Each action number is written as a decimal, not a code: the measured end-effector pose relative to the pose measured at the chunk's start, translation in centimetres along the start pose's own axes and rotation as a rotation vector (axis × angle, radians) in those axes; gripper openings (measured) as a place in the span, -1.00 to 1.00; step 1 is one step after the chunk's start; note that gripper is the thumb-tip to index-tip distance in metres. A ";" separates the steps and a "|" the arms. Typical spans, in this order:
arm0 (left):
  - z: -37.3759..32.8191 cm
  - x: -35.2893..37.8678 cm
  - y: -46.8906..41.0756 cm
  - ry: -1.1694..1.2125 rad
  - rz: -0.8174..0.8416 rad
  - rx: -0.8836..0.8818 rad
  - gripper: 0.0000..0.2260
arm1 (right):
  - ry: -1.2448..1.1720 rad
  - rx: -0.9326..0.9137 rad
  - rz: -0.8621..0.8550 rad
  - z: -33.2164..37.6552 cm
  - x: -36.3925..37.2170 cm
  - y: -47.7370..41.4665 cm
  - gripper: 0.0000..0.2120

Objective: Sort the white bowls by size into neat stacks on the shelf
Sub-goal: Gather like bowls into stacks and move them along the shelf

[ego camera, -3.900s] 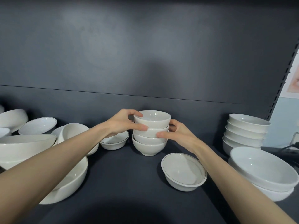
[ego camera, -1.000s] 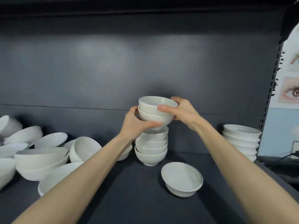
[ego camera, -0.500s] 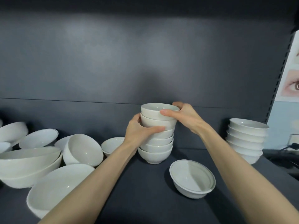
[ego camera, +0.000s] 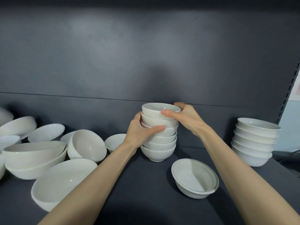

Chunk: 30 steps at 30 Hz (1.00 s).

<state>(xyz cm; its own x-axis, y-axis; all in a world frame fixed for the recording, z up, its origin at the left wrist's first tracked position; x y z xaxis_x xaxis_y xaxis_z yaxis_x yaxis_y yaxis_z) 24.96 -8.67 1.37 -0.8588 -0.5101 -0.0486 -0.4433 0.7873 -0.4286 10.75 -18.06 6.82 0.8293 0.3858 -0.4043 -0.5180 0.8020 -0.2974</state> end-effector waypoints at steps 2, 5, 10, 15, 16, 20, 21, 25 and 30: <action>-0.1 0.1 0.1 0.010 0.007 0.002 -0.24 | -0.003 0.004 0.011 -0.2 0.0 -0.1 -0.23; 0.0 0.2 0.2 0.027 0.007 -0.011 -0.20 | 0.003 0.003 0.008 -0.2 -0.1 0.0 -0.22; 0.3 0.1 0.2 0.045 0.012 -0.031 -0.12 | 0.007 0.005 0.021 0.1 0.0 0.0 -0.15; 0.6 0.0 0.1 0.036 0.007 -0.035 -0.09 | -0.004 -0.006 0.054 0.2 0.3 -0.1 -0.11; 0.7 0.0 0.1 0.031 0.008 -0.034 -0.09 | -0.013 -0.007 0.053 0.3 0.3 0.1 -0.14; 0.8 0.2 0.3 0.029 0.030 -0.016 -0.07 | -0.064 0.024 0.095 0.2 0.3 0.5 -0.17; 0.8 0.3 0.3 0.032 0.030 -0.010 -0.08 | -0.072 0.028 0.110 0.2 0.3 0.7 -0.17; 0.7 0.3 0.4 0.046 0.027 0.002 -0.10 | -0.098 0.032 0.133 0.0 0.1 0.7 -0.04; 0.7 0.2 0.4 0.050 0.027 0.008 -0.14 | -0.076 0.040 0.108 -0.2 -0.1 0.8 -0.24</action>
<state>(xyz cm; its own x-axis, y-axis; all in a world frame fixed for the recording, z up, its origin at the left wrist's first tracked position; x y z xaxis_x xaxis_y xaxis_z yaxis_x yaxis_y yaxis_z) 24.80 -8.73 0.59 -0.8823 -0.4704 -0.0150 -0.4178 0.7975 -0.4352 10.21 -17.59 6.45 0.7835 0.5031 -0.3648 -0.5977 0.7707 -0.2209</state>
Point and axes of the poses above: each hand's wrist, its own y-axis away from the middle knuckle, its own x-axis out of the palm, z = x × y, the point moved 5 cm from there along -y, towards the middle knuckle, and after that the axes turned 4 degrees about x, right-handed, at the moved point
